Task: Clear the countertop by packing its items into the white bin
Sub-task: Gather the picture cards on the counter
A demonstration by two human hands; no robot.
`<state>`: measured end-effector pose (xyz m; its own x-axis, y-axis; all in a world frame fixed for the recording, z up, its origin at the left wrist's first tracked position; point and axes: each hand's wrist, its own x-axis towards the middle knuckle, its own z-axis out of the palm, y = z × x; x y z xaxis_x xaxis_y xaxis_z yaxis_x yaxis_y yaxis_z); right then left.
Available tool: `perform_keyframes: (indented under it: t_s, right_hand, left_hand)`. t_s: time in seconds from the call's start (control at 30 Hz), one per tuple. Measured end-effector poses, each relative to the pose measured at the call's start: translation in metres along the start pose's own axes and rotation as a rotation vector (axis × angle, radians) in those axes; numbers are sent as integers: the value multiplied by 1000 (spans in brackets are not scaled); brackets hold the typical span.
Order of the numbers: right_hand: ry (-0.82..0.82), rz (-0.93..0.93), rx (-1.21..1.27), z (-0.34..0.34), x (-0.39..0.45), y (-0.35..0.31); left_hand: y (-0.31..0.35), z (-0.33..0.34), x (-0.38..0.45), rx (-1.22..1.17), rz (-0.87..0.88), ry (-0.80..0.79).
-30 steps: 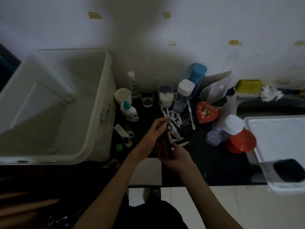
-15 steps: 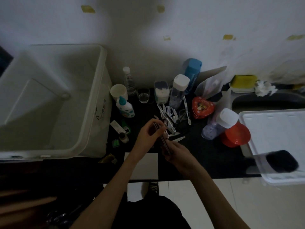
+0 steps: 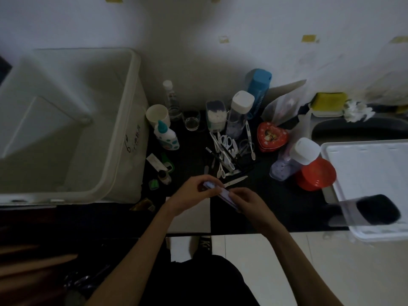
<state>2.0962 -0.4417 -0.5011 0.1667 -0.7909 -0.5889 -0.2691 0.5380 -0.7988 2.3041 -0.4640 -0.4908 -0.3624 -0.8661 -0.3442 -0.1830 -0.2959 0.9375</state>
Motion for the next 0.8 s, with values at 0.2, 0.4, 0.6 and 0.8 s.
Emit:
perform_keyframes:
  t_s: [0.2,0.4,0.6,0.8]
  right_hand:
    - [-156,-90,-272,-26,0,3]
    - [-98,-233,-605,-35,8,20]
    - [10,-319,-725,-43,13,44]
    - [122,-369,-900,-44,12,76]
  left_hand:
    - [-18,5,5,39,9,13]
    - [-33,18,14,62,41,-39]
    - [-47,36,31,492,200,-88]
    - [-63,73,46,985,208,-167]
